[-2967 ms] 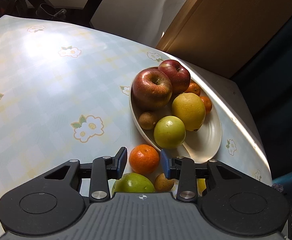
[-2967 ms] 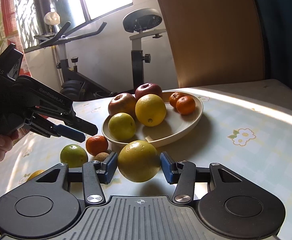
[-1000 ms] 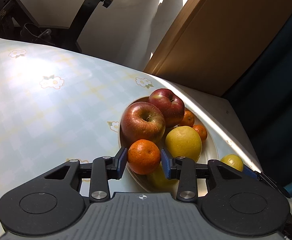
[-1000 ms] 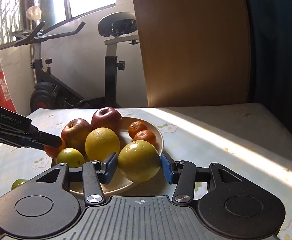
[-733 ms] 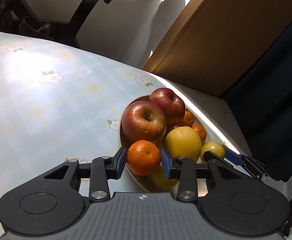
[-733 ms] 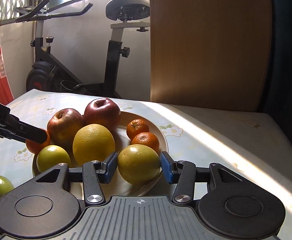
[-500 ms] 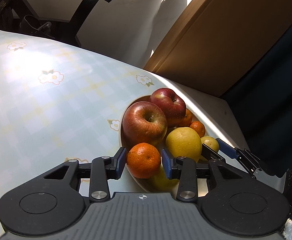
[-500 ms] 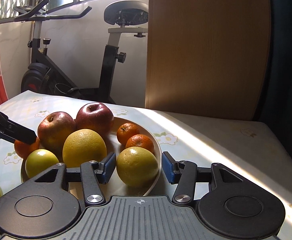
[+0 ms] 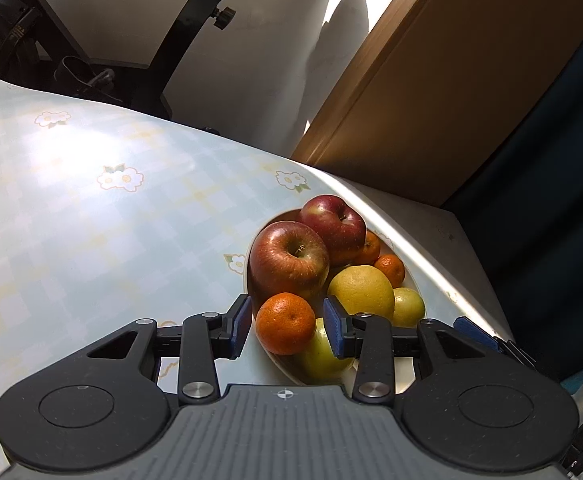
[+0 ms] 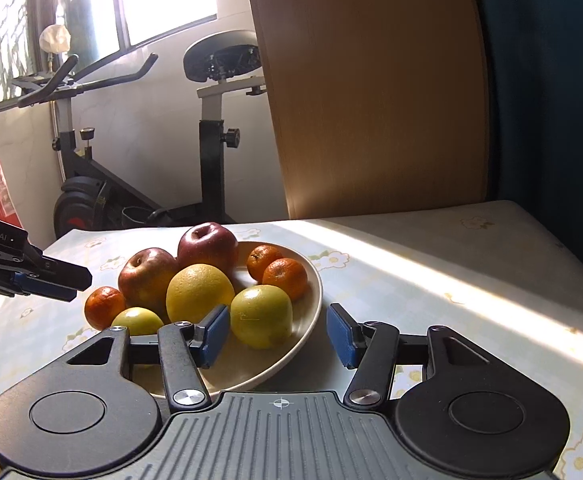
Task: Organize fruits
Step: 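Lower the grapefruit and tangerine onto the plate and open both grippers, then move the left gripper to a green apple while the right gripper grasps a kiwi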
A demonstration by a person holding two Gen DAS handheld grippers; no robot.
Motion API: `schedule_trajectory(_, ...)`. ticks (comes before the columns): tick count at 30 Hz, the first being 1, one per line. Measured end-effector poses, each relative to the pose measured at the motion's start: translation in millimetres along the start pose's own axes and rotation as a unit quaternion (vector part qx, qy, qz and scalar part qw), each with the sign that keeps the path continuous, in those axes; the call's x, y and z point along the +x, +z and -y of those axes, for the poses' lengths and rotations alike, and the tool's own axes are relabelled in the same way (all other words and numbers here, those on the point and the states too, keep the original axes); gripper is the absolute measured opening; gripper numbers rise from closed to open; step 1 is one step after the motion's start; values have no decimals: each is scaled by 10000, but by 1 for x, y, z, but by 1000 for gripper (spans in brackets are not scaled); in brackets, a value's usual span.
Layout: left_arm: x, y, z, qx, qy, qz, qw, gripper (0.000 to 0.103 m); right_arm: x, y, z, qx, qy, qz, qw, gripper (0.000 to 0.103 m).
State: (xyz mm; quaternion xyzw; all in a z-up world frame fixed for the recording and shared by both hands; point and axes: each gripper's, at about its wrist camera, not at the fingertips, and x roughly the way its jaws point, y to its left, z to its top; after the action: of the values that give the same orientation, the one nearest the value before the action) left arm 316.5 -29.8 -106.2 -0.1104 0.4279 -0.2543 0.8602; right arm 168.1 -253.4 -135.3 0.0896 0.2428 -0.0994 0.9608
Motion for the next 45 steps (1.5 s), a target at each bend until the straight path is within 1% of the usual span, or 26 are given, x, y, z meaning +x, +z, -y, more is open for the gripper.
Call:
schedule_trajectory(4, -16, -4, 3, 175, 110, 41, 9998, 41, -8, -7, -9, 37, 153, -70, 9999, 51)
schedule_trajectory(10, -39, -13, -3, 378, 258, 37, 9989, 41, -16, -18, -28, -19, 359, -131, 9993, 51)
schedule_trajectory(15, -51, -24, -10, 518, 345, -47, 9980, 41, -19, -26, -48, -224, 557, -224, 9979, 50)
schedule_trajectory(20, -54, -36, -17, 467, 205, -294, 9983, 41, -18, -35, -75, -708, 941, -531, 9916, 41)
schedule_trajectory(23, -55, -41, -19, 489, 280, -281, 9980, 41, -17, -40, -89, -1055, 1065, -644, 9866, 37)
schedule_trajectory(26, -55, -44, -20, 440, 220, -301, 9983, 41, -16, -40, -97, -1233, 1179, -740, 9826, 34)
schedule_trajectory(30, -55, -46, -20, 490, 176, -314, 9981, 41, -10, -40, -100, -1348, 1250, -867, 9791, 32)
schedule_trajectory(35, -54, -46, -21, 384, 51, -336, 9987, 41, 3, -41, -103, -1488, 1282, -1115, 9742, 32)
schedule_trajectory(38, -53, -47, -21, 335, 11, -368, 9988, 41, 6, -43, -101, -1457, 1337, -1169, 9733, 26)
schedule_trajectory(39, -52, -48, -21, 325, -1, -383, 9987, 41, 6, -43, -100, -1428, 1365, -1175, 9732, 25)
schedule_trajectory(43, -49, -51, -19, 345, -46, -424, 9985, 41, 3, -45, -95, -1325, 1399, -1124, 9748, 25)
schedule_trajectory(45, -47, -51, -19, 307, -65, -460, 9984, 43, 1, -44, -90, -1249, 1391, -1006, 9772, 25)
